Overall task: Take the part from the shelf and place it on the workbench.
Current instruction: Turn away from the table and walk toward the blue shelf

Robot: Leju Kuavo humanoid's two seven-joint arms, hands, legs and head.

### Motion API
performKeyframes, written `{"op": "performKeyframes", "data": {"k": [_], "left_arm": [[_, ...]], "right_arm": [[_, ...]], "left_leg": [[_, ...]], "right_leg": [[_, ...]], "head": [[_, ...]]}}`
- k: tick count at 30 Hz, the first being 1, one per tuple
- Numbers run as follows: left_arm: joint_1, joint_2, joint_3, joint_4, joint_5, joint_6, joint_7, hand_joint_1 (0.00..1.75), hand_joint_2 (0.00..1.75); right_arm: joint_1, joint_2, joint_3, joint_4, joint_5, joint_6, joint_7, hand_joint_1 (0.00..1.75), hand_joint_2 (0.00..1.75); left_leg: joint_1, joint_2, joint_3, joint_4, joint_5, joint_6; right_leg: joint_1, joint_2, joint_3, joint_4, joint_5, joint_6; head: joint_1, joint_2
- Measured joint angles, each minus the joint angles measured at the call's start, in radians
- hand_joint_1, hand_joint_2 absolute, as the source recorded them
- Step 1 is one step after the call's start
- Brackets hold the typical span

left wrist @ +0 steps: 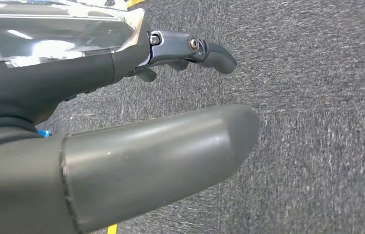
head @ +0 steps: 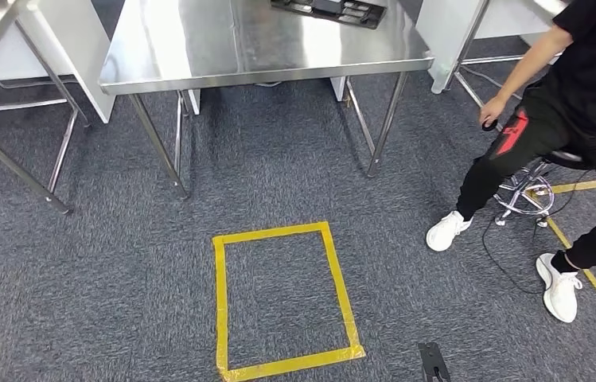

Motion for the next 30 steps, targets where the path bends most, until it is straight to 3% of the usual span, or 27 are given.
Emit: {"op": "performKeyframes", "data": {"k": [1,2,3,5,6,7,8,9,11,13,14,17,19,21,22,23,24,26,28,30], "left_arm": [[0.001,0.001,0.0,0.0,0.0,0.0,0.0,0.0,0.0],[0.003,0.001,0.0,0.0,0.0,0.0,0.0,0.0,0.0],[0.005,0.001,0.0,0.0,0.0,0.0,0.0,0.0,0.0],[0.007,0.0,0.0,0.0,0.0,0.001,0.001,0.0,0.0],[0.007,0.0,0.0,0.0,0.0,0.001,0.001,0.0,0.0],[0.006,0.001,0.0,0.0,0.0,0.002,0.001,0.0,0.0],[0.006,0.001,0.0,0.0,0.0,0.002,0.001,0.0,0.0],[0.006,0.002,0.0,0.0,0.0,0.002,0.001,0.0,0.0],[0.005,0.002,0.001,0.0,0.0,0.003,0.001,0.0,0.0],[0.003,0.002,0.001,0.0,0.0,0.004,0.002,0.0,0.0],[0.002,0.002,0.0,0.0,0.0,0.004,0.002,0.0,0.0],[0.002,0.001,0.0,0.0,0.0,0.004,0.002,0.0,0.0],[0.002,0.001,0.0,0.0,0.0,0.005,0.003,0.0,0.0],[0.001,0.002,0.001,0.0,0.001,0.005,0.003,0.0,0.0],[0.002,0.002,0.001,0.0,0.001,0.005,0.003,0.0,0.0],[0.002,0.002,0.001,0.0,0.001,0.005,0.003,0.0,0.0],[0.002,0.002,0.001,0.0,0.001,0.005,0.003,0.0,0.0],[0.001,0.001,0.001,0.0,0.001,0.005,0.004,0.0,0.0],[0.001,0.0,0.001,0.0,0.001,0.005,0.004,0.0,0.0],[0.0,0.0,0.001,0.0,0.001,0.005,0.004,0.0,0.0]], "right_arm": [[0.001,0.001,0.0,0.0,0.0,0.0,0.0,0.0,0.0],[0.003,0.002,0.0,0.001,0.0,0.0,0.0,0.0,0.0],[0.005,0.002,0.0,0.001,0.0,0.0,0.001,0.0,0.0],[0.005,0.002,0.0,0.001,0.0,0.0,0.002,0.0,0.0],[0.005,0.002,0.0,0.001,0.0,0.0,0.003,0.0,0.0],[0.005,0.002,0.0,0.001,0.001,0.0,0.005,0.0,0.0],[0.005,0.002,0.0,0.001,0.002,0.0,0.007,0.0,0.0],[0.005,0.002,0.0,0.001,0.003,0.0,0.008,0.0,0.0],[0.005,0.003,0.0,0.001,0.004,0.0,0.01,0.0,0.0],[0.004,0.003,0.0,0.001,0.007,0.0,0.01,0.0,0.0],[0.002,0.003,0.0,0.001,0.008,0.0,0.01,0.0,0.0],[0.002,0.003,0.0,0.002,0.009,0.0,0.01,0.0,0.0],[0.004,0.004,0.0,0.003,0.009,0.0,0.011,0.0,0.0],[0.005,0.003,0.0,0.004,0.009,0.0,0.011,0.0,0.0],[0.005,0.003,0.0,0.004,0.009,0.0,0.011,0.0,0.0],[0.005,0.003,0.0,0.004,0.009,0.0,0.011,0.0,0.0],[0.005,0.002,0.0,0.004,0.01,0.0,0.011,0.0,0.0],[0.004,0.002,0.001,0.004,0.01,0.0,0.011,0.0,0.0],[0.0,0.001,0.001,0.004,0.01,0.0,0.011,0.0,0.0],[-0.003,0.002,0.001,0.004,0.011,0.0,0.011,0.0,0.0]], "left_leg": [[0.002,-0.001,-0.004,0.0,0.006,-0.005],[0.005,-0.002,-0.008,0.008,-0.009,-0.01],[0.008,-0.005,-0.016,0.031,-0.045,-0.016],[0.012,-0.009,-0.039,0.136,-0.161,-0.026],[0.014,-0.01,-0.05,0.207,-0.207,-0.03],[0.014,-0.011,-0.055,0.267,-0.227,-0.033],[0.015,-0.011,-0.049,0.303,-0.22,-0.034],[0.017,-0.01,-0.027,0.305,-0.196,-0.035],[0.019,-0.012,0.066,0.206,-0.156,-0.033],[0.017,-0.016,0.158,0.073,-0.171,-0.027],[0.015,-0.018,0.179,0.034,-0.185,-0.024],[0.011,-0.015,0.158,0.013,-0.173,-0.001],[0.014,-0.01,0.125,0.009,-0.145,0.019],[0.012,-0.007,0.089,0.01,-0.115,0.025],[0.011,-0.006,0.072,0.01,-0.1,0.024],[0.011,-0.004,0.055,0.011,-0.085,0.023],[0.011,-0.003,0.038,0.012,-0.07,0.02],[0.012,-0.002,0.006,0.013,-0.041,0.014],[0.009,-0.002,-0.014,0.015,-0.015,0.003],[0.006,-0.001,-0.02,0.01,0.012,-0.007]], "right_leg": [[-0.005,-0.001,-0.009,0.004,0.005,-0.008],[-0.009,-0.003,-0.019,0.008,0.014,-0.017],[-0.013,-0.006,-0.03,0.01,0.026,-0.03],[-0.012,-0.01,-0.058,0.012,0.052,-0.046],[-0.01,-0.011,-0.074,0.014,0.065,-0.049],[-0.008,-0.012,-0.091,0.018,0.077,-0.049],[-0.007,-0.013,-0.109,0.025,0.088,-0.046],[-0.008,-0.014,-0.129,0.035,0.096,-0.043],[-0.008,-0.014,-0.166,0.061,0.107,-0.036],[-0.005,-0.014,-0.193,0.083,0.115,-0.025],[-0.004,-0.015,-0.202,0.09,0.122,-0.017],[-0.003,-0.014,-0.225,0.1,0.133,0.001],[-0.004,-0.01,-0.254,0.156,0.071,-0.004],[-0.005,-0.005,-0.288,0.276,-0.022,-0.012],[-0.006,-0.004,-0.296,0.335,-0.047,-0.008],[-0.007,-0.004,-0.291,0.374,-0.047,0.002],[-0.008,-0.004,-0.272,0.382,-0.028,0.015],[-0.011,-0.003,-0.183,0.293,0.022,0.033],[-0.007,-0.002,-0.061,0.123,0.017,0.023],[0.0,-0.001,-0.003,0.024,-0.006,0.005]], "head": [[0.0,0.0],[-0.001,0.0],[-0.001,0.0],[-0.003,0.0],[-0.003,0.0],[-0.004,0.0],[-0.004,0.0],[-0.004,0.0],[-0.004,0.0],[-0.003,0.0],[-0.003,0.0],[-0.003,0.0],[-0.001,0.0],[0.001,0.0],[0.001,0.0],[0.001,0.0],[0.001,0.0],[0.001,0.0],[0.0,0.0],[-0.001,0.0]]}}
